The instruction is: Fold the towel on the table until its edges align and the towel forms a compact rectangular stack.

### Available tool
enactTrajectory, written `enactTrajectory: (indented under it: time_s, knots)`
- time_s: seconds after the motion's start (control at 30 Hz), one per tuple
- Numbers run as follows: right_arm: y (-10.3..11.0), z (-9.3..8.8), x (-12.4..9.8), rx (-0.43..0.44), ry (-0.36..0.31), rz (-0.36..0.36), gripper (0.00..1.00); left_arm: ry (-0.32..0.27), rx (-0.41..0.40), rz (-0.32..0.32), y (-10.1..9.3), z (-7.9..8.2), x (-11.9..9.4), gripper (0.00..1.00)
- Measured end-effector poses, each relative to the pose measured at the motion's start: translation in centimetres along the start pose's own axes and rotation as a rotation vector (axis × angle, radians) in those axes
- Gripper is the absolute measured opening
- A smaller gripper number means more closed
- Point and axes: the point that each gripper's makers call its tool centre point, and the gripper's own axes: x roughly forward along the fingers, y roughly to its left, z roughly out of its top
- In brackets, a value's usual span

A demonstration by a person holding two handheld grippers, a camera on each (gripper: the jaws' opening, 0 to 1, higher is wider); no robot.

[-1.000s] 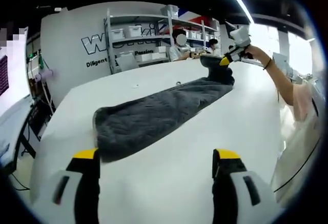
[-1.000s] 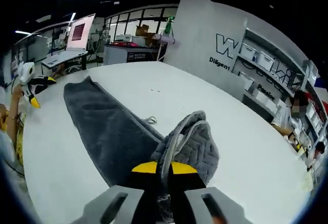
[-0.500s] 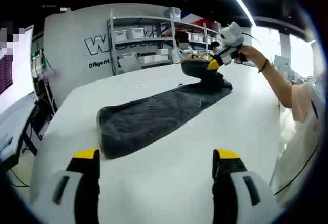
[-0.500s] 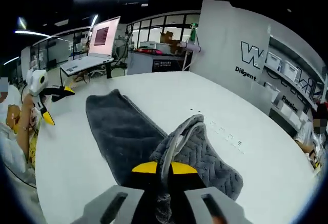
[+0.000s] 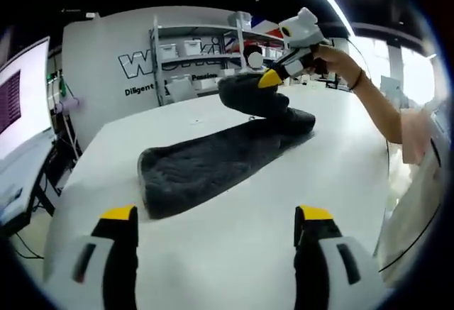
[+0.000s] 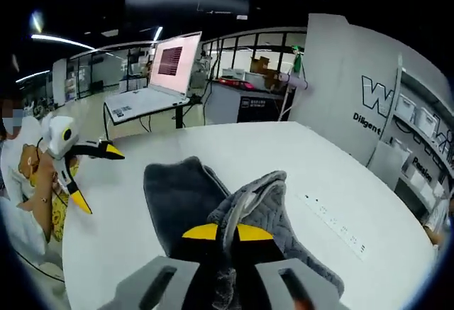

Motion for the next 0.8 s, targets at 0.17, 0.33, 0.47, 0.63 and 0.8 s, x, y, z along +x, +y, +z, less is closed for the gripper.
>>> enactTrajectory:
  time_s: [0.17,0.33,0.47,0.63,0.8]
  knots:
    - [1.5,2.8,1.5,-0.021,-0.026,0.023,0.06,0.001,0.007,0.005,0.2,-0.1,-0.5,0.96]
    - [3.1,4.6,4.0,-0.045,-0.021,0.038,0.06,0.003,0.009,0.018,0.5,-0.2,-1.1,0.96]
    - [4.5,5.5,5.8,-0.053,-0.018,0.055,0.06,0.005,0.012,0.025,0.6,-0.2,-1.4,0.96]
    - [6.4,5.3,9.1,-0.083,-0.022,0.029,0.06,0.016,0.013,0.025,0.6,-0.3,-1.2,0.97]
    - [9.0,4.7,11.6,-0.075,-0.045,0.057,0.06,0.022,0.020,0.022,0.5,-0.1,-1.1,0.97]
